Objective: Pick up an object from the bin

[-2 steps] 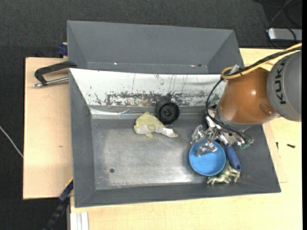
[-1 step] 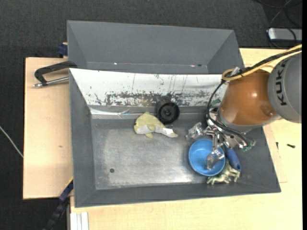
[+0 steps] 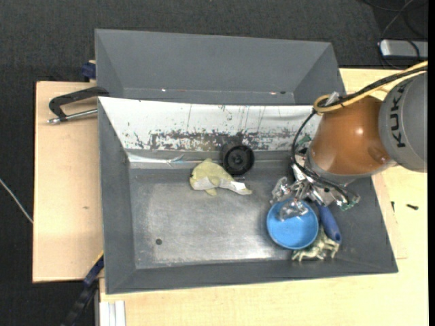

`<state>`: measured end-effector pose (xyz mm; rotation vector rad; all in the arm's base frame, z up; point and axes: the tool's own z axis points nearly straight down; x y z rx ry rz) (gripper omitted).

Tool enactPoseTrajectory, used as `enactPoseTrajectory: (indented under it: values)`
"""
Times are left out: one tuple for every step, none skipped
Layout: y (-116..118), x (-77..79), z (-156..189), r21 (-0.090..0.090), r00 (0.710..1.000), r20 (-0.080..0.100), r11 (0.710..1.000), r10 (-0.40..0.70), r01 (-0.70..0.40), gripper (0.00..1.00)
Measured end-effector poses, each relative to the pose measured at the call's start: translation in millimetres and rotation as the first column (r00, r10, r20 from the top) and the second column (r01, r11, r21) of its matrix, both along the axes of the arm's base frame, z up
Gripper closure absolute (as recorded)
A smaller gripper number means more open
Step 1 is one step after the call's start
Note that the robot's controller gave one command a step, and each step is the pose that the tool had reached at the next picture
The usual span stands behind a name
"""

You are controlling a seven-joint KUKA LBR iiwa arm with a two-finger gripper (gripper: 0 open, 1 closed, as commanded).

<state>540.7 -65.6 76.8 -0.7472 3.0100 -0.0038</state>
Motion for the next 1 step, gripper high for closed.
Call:
enactPoseTrajectory:
  values:
    - [-9.8, -17.9, 205.0, -0.009, 1.000, -0.024, 1.000, 0.004, -0.004, 1.00]
